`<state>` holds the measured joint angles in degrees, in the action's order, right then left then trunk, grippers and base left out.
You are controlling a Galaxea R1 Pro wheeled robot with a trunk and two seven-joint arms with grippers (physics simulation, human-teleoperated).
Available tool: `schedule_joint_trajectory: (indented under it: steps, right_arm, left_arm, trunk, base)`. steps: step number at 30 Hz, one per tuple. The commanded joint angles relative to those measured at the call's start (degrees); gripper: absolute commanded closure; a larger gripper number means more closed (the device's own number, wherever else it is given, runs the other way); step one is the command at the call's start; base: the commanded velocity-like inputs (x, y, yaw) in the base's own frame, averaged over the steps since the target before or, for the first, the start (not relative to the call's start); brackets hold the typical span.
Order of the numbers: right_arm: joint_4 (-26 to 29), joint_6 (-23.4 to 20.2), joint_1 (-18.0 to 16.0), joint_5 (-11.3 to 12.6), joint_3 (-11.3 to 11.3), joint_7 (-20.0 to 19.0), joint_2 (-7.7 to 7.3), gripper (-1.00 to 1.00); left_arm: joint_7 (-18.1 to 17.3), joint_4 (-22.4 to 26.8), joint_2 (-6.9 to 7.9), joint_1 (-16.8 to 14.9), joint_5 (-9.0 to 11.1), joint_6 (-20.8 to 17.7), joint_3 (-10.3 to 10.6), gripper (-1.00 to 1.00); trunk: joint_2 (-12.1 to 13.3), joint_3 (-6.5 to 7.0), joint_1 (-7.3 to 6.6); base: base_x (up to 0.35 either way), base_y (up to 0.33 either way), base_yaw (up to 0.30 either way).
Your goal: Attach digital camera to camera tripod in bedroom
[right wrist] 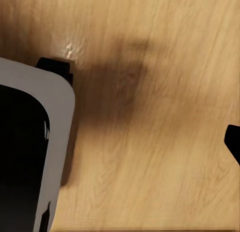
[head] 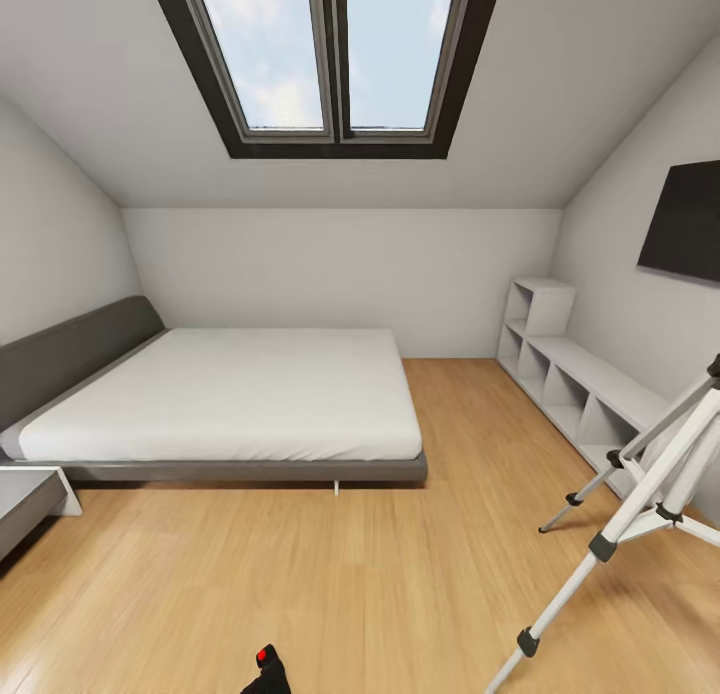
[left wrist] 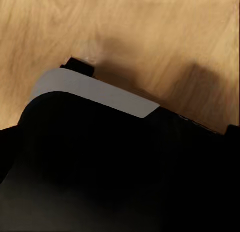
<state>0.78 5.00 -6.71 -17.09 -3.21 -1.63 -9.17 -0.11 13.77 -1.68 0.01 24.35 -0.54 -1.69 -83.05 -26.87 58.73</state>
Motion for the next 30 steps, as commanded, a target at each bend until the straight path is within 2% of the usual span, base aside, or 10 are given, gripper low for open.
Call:
schedule_joint_trajectory:
  steps: [1,2,3,4,9,11,12,14,18,30]
  right_arm:
    - [0.8,-0.9,0.0,-0.3,-0.4,-0.3,-0.01,-1.00]
    - [1.8,-2.0,0.1,-0.2,-0.5,-0.5,0.00,-1.00]
    - [4.3,-4.6,0.2,-0.1,-0.6,-0.7,0.04,-1.00]
    - [5.8,-6.0,0.2,-0.1,-0.8,-0.9,0.07,-1.00]
    - [15.1,-12.9,0.3,2.1,-2.8,-1.3,0.20,-1.00]
    - [19.0,-15.4,0.3,4.1,-4.4,-1.4,0.30,-1.00]
    - [28.1,-20.2,0.3,8.8,-8.0,-1.5,0.32,-1.00]
    - [32.4,-22.4,0.3,10.5,-9.1,-1.7,0.13,-1.00]
    - [35.2,-24.0,0.3,11.7,-9.8,-3.3,-0.07,-1.00]
    - [35.0,-24.1,0.3,12.0,-10.3,-11.2,-1.26,-1.00]
  left_arm:
    - [0.0,2.2,0.36,0.0,0.3,-1.4,-0.2,-1.00]
    - [0.0,4.4,0.73,0.0,0.3,-3.1,-0.2,-1.00]
    - [0.0,9.3,1.47,0.0,0.3,-7.7,-0.2,-1.00]
    - [0.1,11.9,1.81,0.0,0.4,-10.5,-0.2,-1.00]
    - [0.4,25.8,2.71,-0.1,0.4,-25.6,-0.4,-1.00]
    - [0.6,31.2,2.78,-0.2,0.4,-30.8,-0.4,-1.00]
    - [0.9,43.0,2.73,-0.2,0.5,-37.9,-0.6,-1.00]
    - [1.0,47.2,2.48,-0.3,0.7,-39.6,-0.7,-1.00]
    - [1.2,48.8,1.46,-0.3,0.6,-40.3,-0.7,-1.00]
    - [3.5,48.5,-0.36,-0.3,0.3,-39.9,-0.3,-1.00]
  trunk:
    - [0.0,-0.06,0.00]
    - [0.0,-0.06,0.00]
    - [0.0,-0.06,0.00]
    - [0.0,-0.06,0.00]
    - [0.0,-0.06,0.00]
    - [0.0,-0.06,0.00]
    - [0.0,-0.06,0.00]
    - [0.0,-0.06,0.00]
    - [0.0,-0.06,0.00]
    - [0.0,-0.06,0.00]
  base:
    - [-0.002,0.000,0.000]
    - [-0.001,0.000,0.000]
    - [0.000,0.000,0.000]
    - [0.000,0.000,0.000]
    - [0.000,0.000,0.000]
    - [0.000,0.000,0.000]
    - [0.000,0.000,0.000]
    - [0.000,0.000,0.000]
    - [0.000,0.000,0.000]
    - [0.000,0.000,0.000]
